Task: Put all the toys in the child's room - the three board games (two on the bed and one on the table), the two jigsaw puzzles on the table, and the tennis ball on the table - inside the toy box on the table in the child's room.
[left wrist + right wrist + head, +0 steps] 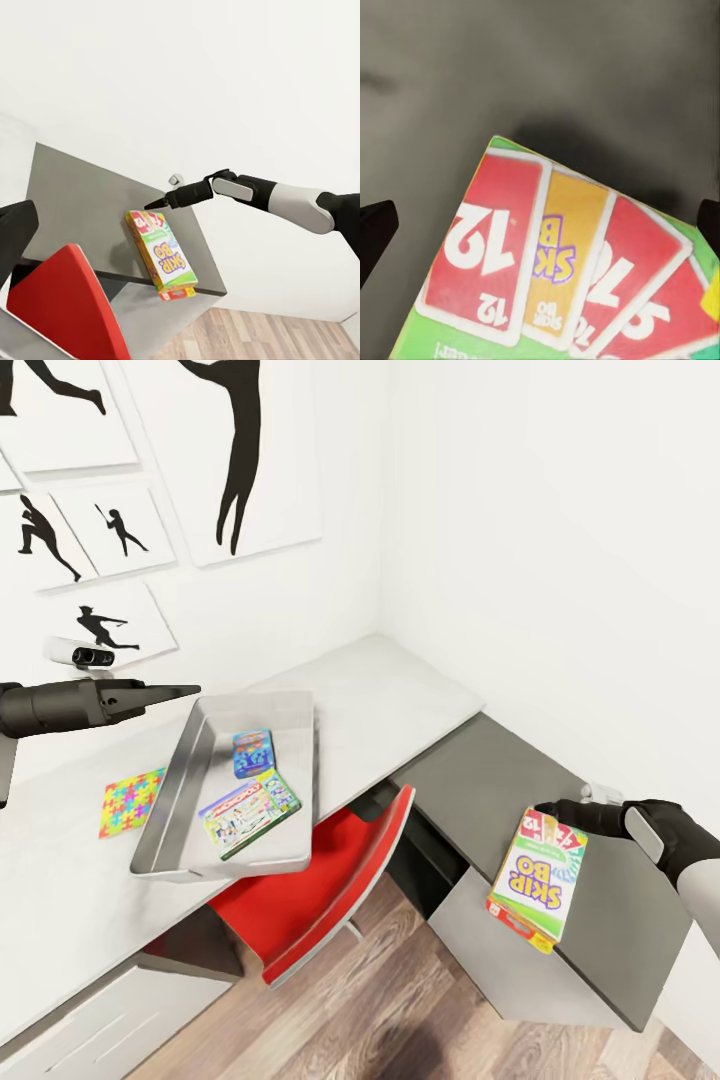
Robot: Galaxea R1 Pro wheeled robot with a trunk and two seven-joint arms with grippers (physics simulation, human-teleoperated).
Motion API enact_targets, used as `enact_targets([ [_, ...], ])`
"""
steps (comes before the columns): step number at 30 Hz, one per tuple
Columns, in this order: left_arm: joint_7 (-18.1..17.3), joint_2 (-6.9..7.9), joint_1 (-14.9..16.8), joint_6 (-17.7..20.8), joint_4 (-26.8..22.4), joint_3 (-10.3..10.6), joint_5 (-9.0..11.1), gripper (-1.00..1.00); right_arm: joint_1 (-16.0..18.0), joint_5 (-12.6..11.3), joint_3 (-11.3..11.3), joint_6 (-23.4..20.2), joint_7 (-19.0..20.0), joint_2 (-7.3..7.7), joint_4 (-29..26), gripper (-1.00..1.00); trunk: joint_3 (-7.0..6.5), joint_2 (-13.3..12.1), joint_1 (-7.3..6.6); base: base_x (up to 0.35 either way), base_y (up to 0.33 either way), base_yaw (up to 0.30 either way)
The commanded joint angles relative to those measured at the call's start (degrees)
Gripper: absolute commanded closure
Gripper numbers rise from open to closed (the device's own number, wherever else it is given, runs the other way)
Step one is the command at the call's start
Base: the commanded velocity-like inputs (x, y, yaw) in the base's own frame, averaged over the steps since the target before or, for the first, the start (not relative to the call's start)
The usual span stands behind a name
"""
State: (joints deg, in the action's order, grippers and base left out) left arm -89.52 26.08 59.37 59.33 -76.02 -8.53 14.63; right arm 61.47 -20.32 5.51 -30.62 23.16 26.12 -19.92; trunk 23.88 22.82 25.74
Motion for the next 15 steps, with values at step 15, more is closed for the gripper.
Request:
enact_targets([
  [15,-0.5,0.25,0.8,0.7,-0.3,-0.2,0.5,-1.0,0.1,-0.5,0.4,-0.2,-0.4,0.0,-0.2,-1.0,0.45,0.1,0.04,0.065,0.002,-0.01],
])
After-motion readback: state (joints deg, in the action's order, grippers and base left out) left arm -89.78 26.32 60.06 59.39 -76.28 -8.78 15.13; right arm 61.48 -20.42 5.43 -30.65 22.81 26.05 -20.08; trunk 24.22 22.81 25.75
